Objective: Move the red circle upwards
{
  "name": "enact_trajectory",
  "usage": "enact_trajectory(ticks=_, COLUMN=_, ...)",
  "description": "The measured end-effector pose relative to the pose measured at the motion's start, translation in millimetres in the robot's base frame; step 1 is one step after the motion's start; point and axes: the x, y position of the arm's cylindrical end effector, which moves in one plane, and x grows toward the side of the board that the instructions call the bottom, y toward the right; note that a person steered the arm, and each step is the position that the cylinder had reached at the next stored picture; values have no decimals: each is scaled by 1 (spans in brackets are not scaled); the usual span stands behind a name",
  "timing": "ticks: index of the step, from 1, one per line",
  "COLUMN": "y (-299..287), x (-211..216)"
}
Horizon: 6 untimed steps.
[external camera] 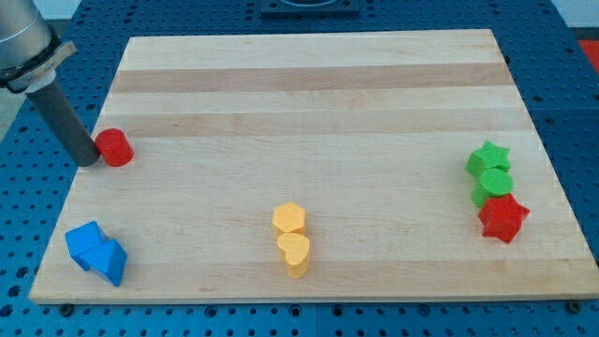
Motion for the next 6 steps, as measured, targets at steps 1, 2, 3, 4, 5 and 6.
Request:
enact_trajectory(ticks=1, y=-1, x=25)
enact_trajectory(ticks=2, y=12, x=43)
enact_trajectory(ticks=3, y=14, x=33)
enact_trajectory(ticks=4, y=14, x=16)
enact_trajectory(ticks=5, y=15, x=8)
enact_trajectory(ticks=6, y=15, x=3)
